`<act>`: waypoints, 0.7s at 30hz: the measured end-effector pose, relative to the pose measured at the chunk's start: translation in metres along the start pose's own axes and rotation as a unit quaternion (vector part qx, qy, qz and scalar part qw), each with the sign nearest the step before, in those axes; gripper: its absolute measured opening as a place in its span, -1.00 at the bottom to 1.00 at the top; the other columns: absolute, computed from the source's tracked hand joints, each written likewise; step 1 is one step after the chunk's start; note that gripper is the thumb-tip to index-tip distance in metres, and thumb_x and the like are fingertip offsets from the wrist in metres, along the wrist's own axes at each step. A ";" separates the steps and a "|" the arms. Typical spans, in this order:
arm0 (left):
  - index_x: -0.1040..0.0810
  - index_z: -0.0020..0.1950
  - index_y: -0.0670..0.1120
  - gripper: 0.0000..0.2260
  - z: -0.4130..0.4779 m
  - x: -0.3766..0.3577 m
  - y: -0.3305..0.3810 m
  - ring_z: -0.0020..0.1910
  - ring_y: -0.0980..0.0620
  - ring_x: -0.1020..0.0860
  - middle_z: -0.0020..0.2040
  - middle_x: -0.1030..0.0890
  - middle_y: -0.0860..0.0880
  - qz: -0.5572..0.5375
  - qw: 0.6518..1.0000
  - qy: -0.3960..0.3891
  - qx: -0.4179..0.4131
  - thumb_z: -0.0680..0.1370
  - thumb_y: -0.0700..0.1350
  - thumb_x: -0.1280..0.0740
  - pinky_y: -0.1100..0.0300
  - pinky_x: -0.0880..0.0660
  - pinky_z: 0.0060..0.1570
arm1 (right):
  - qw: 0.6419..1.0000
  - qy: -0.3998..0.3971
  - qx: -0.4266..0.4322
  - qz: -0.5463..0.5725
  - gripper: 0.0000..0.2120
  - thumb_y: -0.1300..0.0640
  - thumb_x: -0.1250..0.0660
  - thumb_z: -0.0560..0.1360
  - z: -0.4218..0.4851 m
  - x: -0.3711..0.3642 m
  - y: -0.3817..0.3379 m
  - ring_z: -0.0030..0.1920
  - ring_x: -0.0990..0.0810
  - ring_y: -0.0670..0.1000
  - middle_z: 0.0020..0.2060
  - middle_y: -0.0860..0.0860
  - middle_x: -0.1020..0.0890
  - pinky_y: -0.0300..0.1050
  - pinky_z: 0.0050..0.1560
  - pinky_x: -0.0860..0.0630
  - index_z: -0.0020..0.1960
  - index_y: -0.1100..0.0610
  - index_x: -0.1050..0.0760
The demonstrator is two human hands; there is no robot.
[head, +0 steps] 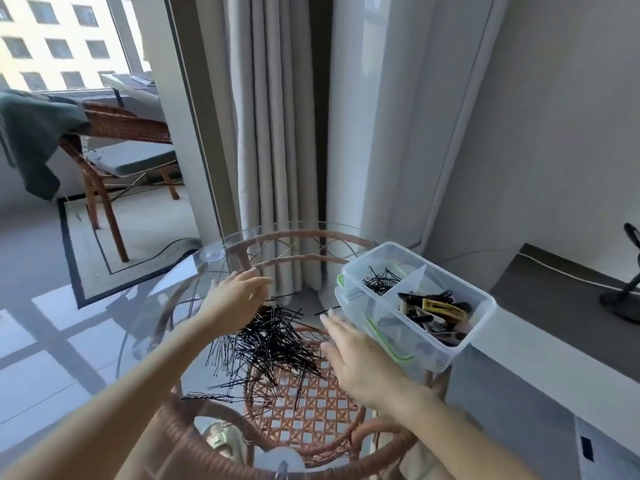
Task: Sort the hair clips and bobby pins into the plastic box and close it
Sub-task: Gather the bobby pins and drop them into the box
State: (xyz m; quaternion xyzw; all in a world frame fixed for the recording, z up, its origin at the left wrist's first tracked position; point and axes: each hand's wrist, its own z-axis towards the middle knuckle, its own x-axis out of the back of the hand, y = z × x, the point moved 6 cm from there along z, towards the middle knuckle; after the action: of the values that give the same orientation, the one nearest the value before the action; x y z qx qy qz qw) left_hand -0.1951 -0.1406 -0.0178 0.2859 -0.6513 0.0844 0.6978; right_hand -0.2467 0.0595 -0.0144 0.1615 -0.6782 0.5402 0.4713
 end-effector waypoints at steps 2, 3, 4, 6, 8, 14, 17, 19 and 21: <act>-0.24 0.42 0.18 -0.62 -0.012 -0.015 -0.029 0.50 -0.16 -0.09 0.53 -0.11 0.01 0.025 0.998 0.003 0.059 0.61 0.12 0.05 -0.27 0.00 0.43 | 0.999 -0.005 -0.035 -0.025 -0.51 0.05 0.03 0.63 0.027 -0.020 0.007 0.52 0.07 0.00 0.53 0.07 0.00 -0.14 0.47 0.09 0.51 0.13 0.04; -0.18 0.45 0.19 -0.59 -0.019 -0.021 -0.037 0.51 -0.17 -0.02 0.53 -0.07 0.01 0.016 0.996 0.003 0.085 0.60 0.15 0.09 -0.23 0.11 0.44 | 0.998 0.005 -0.056 -0.040 -0.51 0.04 0.04 0.63 0.039 -0.026 0.011 0.52 0.08 0.03 0.53 0.11 0.01 -0.08 0.49 0.06 0.51 0.15 0.05; -0.14 0.46 0.18 -0.57 -0.024 -0.027 -0.044 0.51 -0.16 0.03 0.53 -0.04 0.00 -0.008 0.995 0.006 0.104 0.60 0.17 0.12 -0.18 0.16 0.44 | 0.995 0.021 -0.083 -0.057 -0.51 0.04 0.05 0.63 0.050 -0.031 0.014 0.52 0.07 0.07 0.52 0.14 0.00 -0.04 0.49 0.04 0.50 0.17 0.05; -0.12 0.48 0.14 -0.54 -0.031 -0.035 -0.044 0.52 -0.14 0.10 0.53 -0.05 -0.02 -0.054 0.992 0.020 0.111 0.59 0.18 0.16 -0.10 0.22 0.46 | 0.987 0.058 -0.126 -0.084 -0.51 0.04 0.08 0.63 0.062 -0.037 0.014 0.52 0.02 0.09 0.51 0.18 -0.04 -0.04 0.48 0.06 0.50 0.21 0.04; -0.14 0.48 0.07 -0.53 -0.033 -0.038 -0.034 0.52 -0.06 0.08 0.53 -0.10 -0.01 -0.073 0.993 0.040 0.084 0.60 0.15 0.16 -0.02 0.20 0.49 | 0.984 0.085 -0.131 -0.087 -0.52 0.05 0.10 0.64 0.062 -0.042 0.003 0.52 0.00 0.08 0.51 0.16 -0.07 -0.08 0.44 0.18 0.50 0.21 0.02; -0.43 0.34 -0.09 -0.62 -0.039 -0.029 -0.008 0.38 -0.08 -0.36 0.32 -0.49 -0.07 -0.234 0.968 0.087 0.036 0.63 0.00 0.01 0.09 -0.30 0.31 | 0.991 0.128 -0.041 0.022 -0.59 0.08 0.06 0.64 0.041 -0.039 -0.033 0.37 -0.37 0.01 0.33 0.10 -0.47 -0.51 0.20 0.12 0.45 0.16 -0.21; -0.48 0.26 -0.13 -0.60 -0.034 -0.021 -0.021 0.28 -0.11 -0.46 0.26 -0.54 -0.12 -0.276 0.949 0.138 0.063 0.61 0.05 -0.02 0.06 -0.35 0.27 | 0.979 0.180 -0.091 0.030 -0.62 0.10 0.02 0.63 0.064 -0.021 -0.017 0.24 -0.49 0.06 0.21 0.14 -0.57 -0.55 0.02 -0.17 0.38 0.18 -0.32; -0.39 0.36 -0.09 -0.52 -0.026 -0.021 -0.022 0.44 -0.09 -0.26 0.41 -0.39 -0.11 -0.240 0.963 0.101 0.071 0.60 0.11 0.07 -0.01 -0.08 0.46 | 0.981 0.136 -0.132 0.038 -0.59 0.09 0.02 0.62 0.093 -0.024 0.000 0.39 -0.33 0.11 0.36 0.18 -0.41 -0.17 0.36 -0.19 0.40 0.23 -0.25; -0.28 0.43 -0.05 -0.56 -0.019 -0.024 -0.018 0.51 -0.04 -0.08 0.48 -0.25 -0.07 -0.217 0.972 0.056 0.075 0.63 0.06 0.12 0.02 0.11 0.49 | 0.990 0.061 -0.129 0.016 -0.56 0.07 0.05 0.63 0.112 -0.039 0.005 0.48 -0.13 0.13 0.45 0.19 -0.27 0.00 0.48 0.01 0.43 0.25 -0.18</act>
State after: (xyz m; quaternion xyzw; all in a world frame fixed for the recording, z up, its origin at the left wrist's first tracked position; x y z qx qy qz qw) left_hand -0.1733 -0.1393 -0.0458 0.4668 -0.5251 -0.0048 0.7116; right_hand -0.2829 -0.0492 -0.0454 0.0552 -0.7149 0.4647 0.5195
